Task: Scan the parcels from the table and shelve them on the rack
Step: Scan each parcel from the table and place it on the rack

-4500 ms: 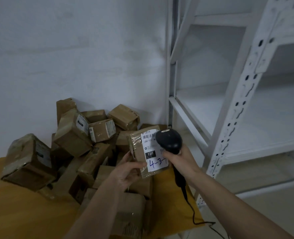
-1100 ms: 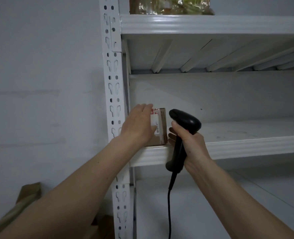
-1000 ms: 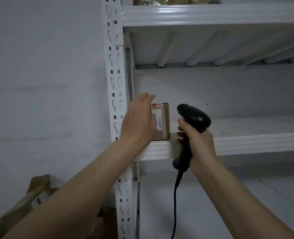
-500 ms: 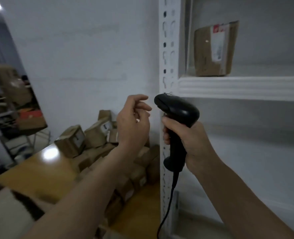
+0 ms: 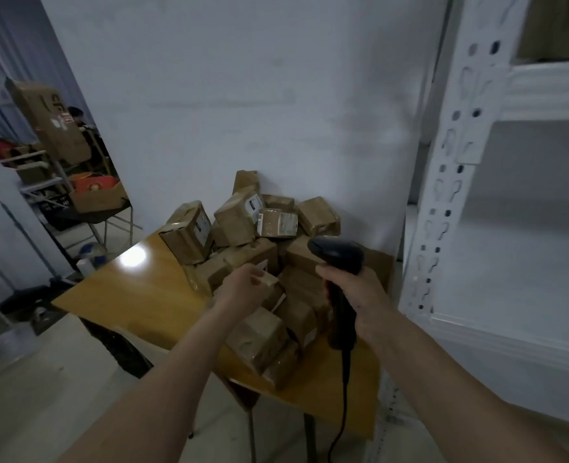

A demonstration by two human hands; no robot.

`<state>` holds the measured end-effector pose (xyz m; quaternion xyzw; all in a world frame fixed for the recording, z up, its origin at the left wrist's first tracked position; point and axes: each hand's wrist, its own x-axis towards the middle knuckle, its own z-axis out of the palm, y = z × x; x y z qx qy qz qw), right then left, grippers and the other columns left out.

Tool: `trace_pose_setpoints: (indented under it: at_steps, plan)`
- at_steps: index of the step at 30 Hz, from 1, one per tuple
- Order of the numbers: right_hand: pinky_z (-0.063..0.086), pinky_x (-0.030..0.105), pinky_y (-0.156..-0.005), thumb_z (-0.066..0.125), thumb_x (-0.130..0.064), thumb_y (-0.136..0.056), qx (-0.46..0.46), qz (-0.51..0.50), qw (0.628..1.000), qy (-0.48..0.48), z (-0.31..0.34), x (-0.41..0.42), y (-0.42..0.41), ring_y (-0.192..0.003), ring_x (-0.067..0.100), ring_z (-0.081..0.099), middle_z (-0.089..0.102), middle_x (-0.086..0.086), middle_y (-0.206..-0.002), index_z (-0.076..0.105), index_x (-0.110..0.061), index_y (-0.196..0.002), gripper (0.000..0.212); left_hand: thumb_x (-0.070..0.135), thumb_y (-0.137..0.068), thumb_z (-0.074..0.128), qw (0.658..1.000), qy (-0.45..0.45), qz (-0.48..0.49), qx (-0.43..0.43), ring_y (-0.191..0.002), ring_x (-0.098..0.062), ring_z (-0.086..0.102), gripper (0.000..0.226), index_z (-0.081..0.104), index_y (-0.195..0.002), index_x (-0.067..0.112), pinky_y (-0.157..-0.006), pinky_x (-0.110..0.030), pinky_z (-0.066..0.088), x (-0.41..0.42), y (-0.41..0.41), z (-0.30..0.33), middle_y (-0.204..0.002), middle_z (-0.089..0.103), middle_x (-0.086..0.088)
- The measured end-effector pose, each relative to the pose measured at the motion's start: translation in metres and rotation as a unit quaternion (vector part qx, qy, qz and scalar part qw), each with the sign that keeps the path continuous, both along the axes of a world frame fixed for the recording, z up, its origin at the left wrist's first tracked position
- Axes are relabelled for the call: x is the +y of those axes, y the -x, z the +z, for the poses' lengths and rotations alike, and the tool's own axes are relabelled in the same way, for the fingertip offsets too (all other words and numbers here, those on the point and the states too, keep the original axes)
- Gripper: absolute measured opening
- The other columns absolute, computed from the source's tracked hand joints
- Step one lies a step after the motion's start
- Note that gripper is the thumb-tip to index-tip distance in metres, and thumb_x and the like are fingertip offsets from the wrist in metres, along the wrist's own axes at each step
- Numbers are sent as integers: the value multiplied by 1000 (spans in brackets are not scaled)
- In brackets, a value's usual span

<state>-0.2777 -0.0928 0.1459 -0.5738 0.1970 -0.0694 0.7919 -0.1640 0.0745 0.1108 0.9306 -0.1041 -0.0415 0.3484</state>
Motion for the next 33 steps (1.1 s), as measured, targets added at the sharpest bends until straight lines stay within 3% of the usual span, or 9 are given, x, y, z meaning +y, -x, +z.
trace_pose_setpoints:
  at_steps: [6,10,15,19,22,24,28,31,33]
  plan:
    - [49,29,-53,77,-13,-80,90,-61,993,-38,-50,37,-51,-60,19,61,65,8,-71,65,0,-107,32,23,-94,58,994,-38,8,105,-99,-19,54,34,53,-126,12,-80,-29,47,60,-43,-42,-122,56,-7]
    - [50,27,-59,75,-11,-82,122,-82,988,-36,-74,58,-74,-67,19,62,66,10,-79,67,0,-109,30,21,-93,61,988,-23,0,154,-88,-12,52,37,52,-129,13,-61,-18,40,79,-65,-64,-112,54,-1]
    - [51,26,-60,77,-13,-81,162,-104,981,-15,-92,65,-96,-70,19,62,69,11,-85,68,1,-106,30,21,-90,66,979,14,8,204,-105,-20,56,43,51,-129,13,-90,-34,51,77,-83,-76,-123,57,-7]
    - [49,25,-59,76,-12,-81,185,-107,977,12,-97,59,-123,-69,17,61,68,10,-83,68,1,-103,27,24,-91,65,969,60,11,240,-113,-24,57,46,49,-132,12,-98,-41,50,61,-93,-75,-127,55,-9]
    - [49,26,-59,75,-14,-82,199,-103,974,23,-101,52,-147,-72,18,61,67,10,-83,67,-2,-104,26,20,-92,64,959,109,43,259,-104,-23,58,9,54,-92,21,-96,-41,51,46,-100,-72,-98,56,-1]
    - [50,28,-59,76,-17,-82,206,-101,973,23,-104,46,-165,-74,19,60,64,9,-82,64,-5,-109,32,14,-92,61,952,135,61,267,-96,-24,61,26,45,-76,27,-92,-41,54,38,-107,-70,-85,53,0]
    - [53,31,-74,76,-22,-82,230,-76,970,27,-109,36,-197,-83,19,58,61,5,-94,58,-10,-120,44,11,-89,62,930,201,117,284,-92,-29,67,4,60,-90,15,-85,-47,57,23,-121,-77,-97,66,-14]
    - [52,29,-66,77,-22,-81,235,-47,971,3,-113,30,-216,-90,21,58,61,8,-116,52,-13,-132,58,8,-89,60,899,243,179,319,-93,-32,66,3,61,-88,11,-86,-46,57,14,-131,-85,-101,66,-18]
    - [55,35,-74,79,-23,-79,240,-32,970,-5,-118,28,-224,-89,22,61,63,8,-110,53,-13,-132,60,12,-88,63,878,268,209,336,-97,-32,65,17,62,-104,7,-84,-42,57,9,-135,-89,-108,65,-18]
